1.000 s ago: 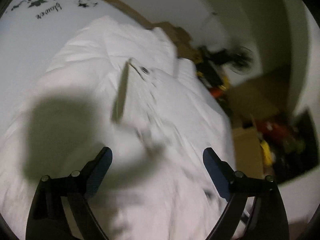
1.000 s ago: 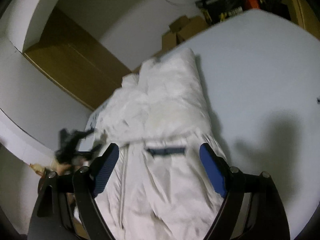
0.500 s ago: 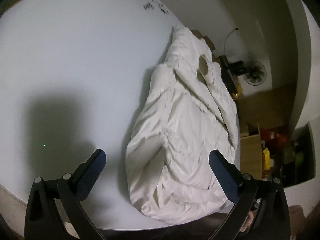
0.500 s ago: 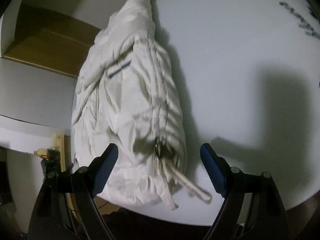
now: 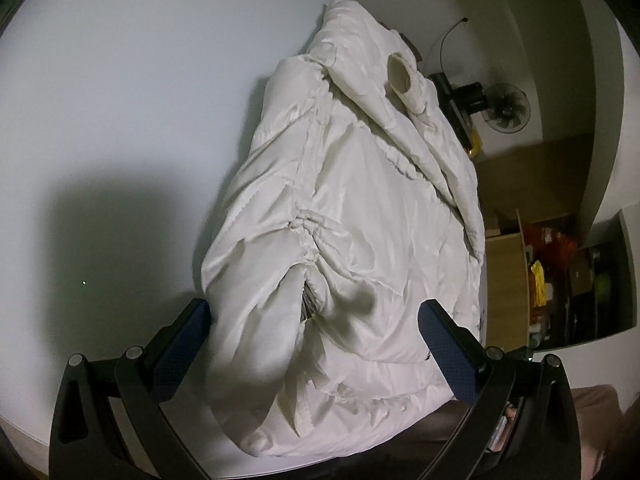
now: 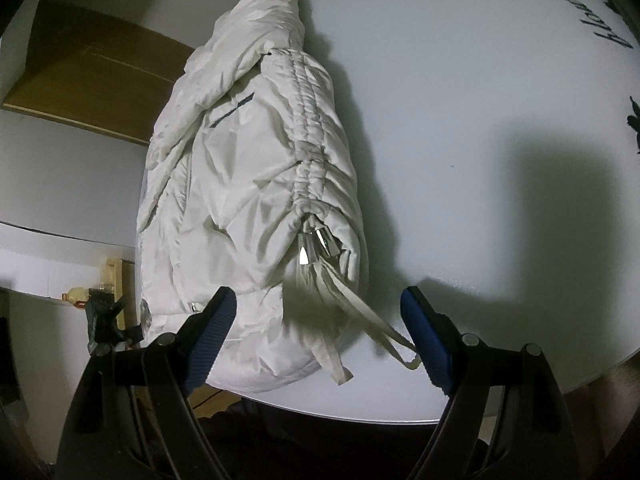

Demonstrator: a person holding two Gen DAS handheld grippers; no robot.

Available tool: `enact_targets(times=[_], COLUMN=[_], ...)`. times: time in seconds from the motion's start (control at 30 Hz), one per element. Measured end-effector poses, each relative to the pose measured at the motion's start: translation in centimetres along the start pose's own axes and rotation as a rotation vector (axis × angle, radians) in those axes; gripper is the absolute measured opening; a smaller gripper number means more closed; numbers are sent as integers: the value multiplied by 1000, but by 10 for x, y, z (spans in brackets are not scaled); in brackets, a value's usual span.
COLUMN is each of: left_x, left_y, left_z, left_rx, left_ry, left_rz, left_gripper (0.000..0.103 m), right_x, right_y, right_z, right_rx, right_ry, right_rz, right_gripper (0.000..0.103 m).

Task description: Fold large clothes

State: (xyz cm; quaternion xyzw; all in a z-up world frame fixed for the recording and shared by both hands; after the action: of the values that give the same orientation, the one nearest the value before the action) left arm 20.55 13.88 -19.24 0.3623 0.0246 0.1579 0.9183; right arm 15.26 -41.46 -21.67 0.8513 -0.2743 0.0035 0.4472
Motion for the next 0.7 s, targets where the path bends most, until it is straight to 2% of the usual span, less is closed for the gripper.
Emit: enact_targets(times=[0.17, 0.37, 0.63, 0.7], left_x=[1, 11, 21, 21], left_y=[-5, -16, -31, -31], left_z=[-2, 1, 13, 14], left_rx=[-49, -113, -130, -130], left_ry=[7, 19, 17, 23], left_rz=[-20, -53, -79, -78], left_gripper=[103, 103, 103, 102], right_x=[6, 19, 37, 38], right_y=[-5, -22, -47, -51], right_z=[-1, -12, -23, -25], right_rx=[16, 93, 212, 221], right_ry=[-8, -11, -61, -54], right_rz=[0, -12, -36, -33], right_gripper=[84, 84, 84, 80])
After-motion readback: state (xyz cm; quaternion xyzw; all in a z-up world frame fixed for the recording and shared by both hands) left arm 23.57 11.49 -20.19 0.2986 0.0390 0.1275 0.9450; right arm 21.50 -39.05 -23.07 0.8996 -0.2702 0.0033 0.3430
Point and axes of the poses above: each gripper's, at about its wrist camera, not at the fingertips, and y roughly against the way its jaws point, z to its right, x to its top, the point moved 1 cm from there along -y, roughly the way its jaws point, and after that the axes turned 8 degrees about y, right-handed, at the moved point
